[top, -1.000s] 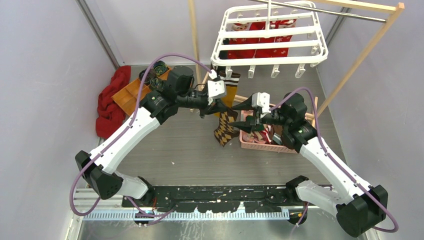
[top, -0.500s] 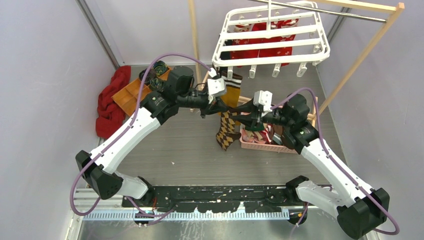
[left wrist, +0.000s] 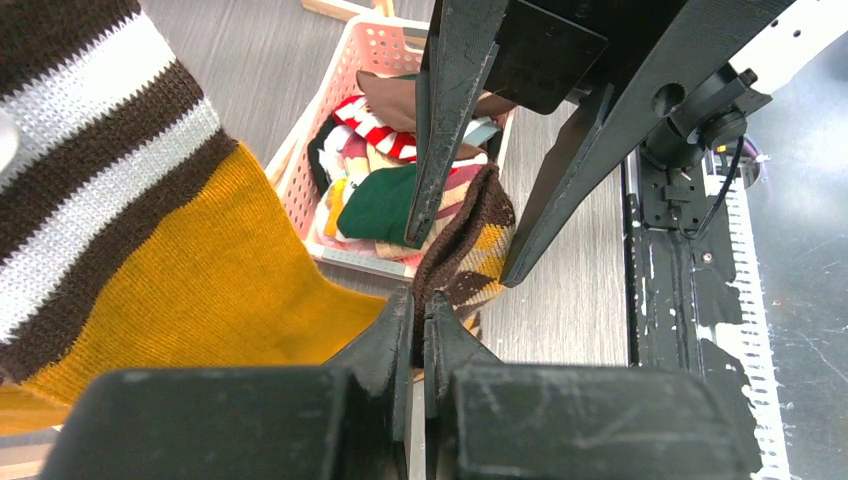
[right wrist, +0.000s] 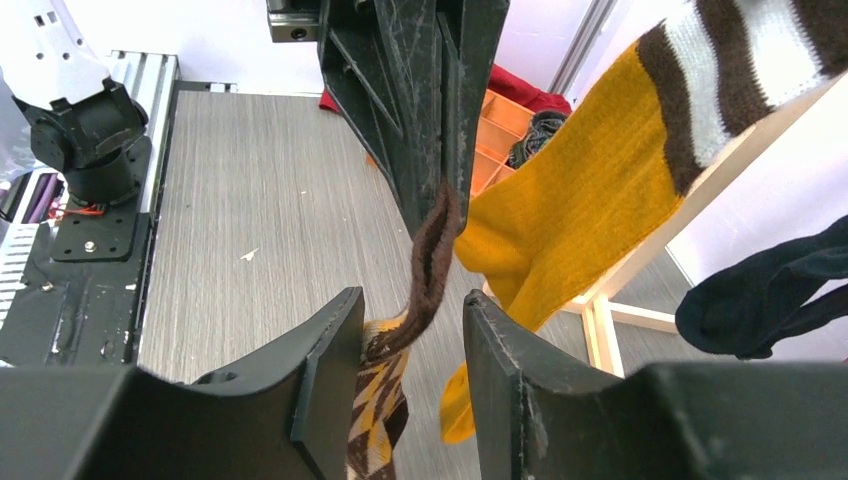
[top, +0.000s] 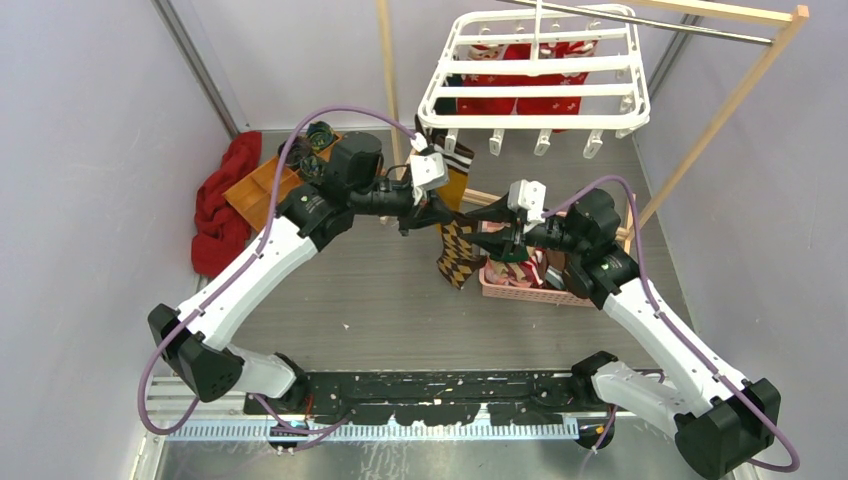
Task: Clip the socks to the hanger
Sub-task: Pick up the sock from the bin.
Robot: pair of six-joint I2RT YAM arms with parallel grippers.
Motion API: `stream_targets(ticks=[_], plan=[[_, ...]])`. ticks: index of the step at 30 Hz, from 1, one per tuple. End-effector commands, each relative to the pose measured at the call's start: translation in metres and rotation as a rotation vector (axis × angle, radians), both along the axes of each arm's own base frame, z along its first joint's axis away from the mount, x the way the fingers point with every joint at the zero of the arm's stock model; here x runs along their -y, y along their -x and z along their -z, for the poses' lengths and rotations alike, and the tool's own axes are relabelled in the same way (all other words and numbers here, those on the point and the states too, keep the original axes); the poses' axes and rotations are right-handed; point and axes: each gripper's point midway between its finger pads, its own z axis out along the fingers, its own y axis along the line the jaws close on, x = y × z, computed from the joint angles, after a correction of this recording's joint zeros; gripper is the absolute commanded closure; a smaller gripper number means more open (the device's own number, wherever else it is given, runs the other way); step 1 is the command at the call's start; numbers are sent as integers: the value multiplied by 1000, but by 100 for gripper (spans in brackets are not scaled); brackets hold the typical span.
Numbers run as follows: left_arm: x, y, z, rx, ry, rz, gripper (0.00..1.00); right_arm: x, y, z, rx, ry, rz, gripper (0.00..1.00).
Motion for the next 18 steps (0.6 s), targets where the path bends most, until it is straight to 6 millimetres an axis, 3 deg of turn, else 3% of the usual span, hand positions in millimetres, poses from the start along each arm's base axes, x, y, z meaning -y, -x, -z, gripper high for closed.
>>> stream_targets(ticks=[1,7,18], plan=[[-3,5,-27,41,84,7,100,2,3,-31,53,-53,19,53],[-4,6,-29,32,97,6,100,2,3,-42,35,-96,23,62],[-3,7,-35,22,147,8,100,2,3,-45,18,-105,30,93]])
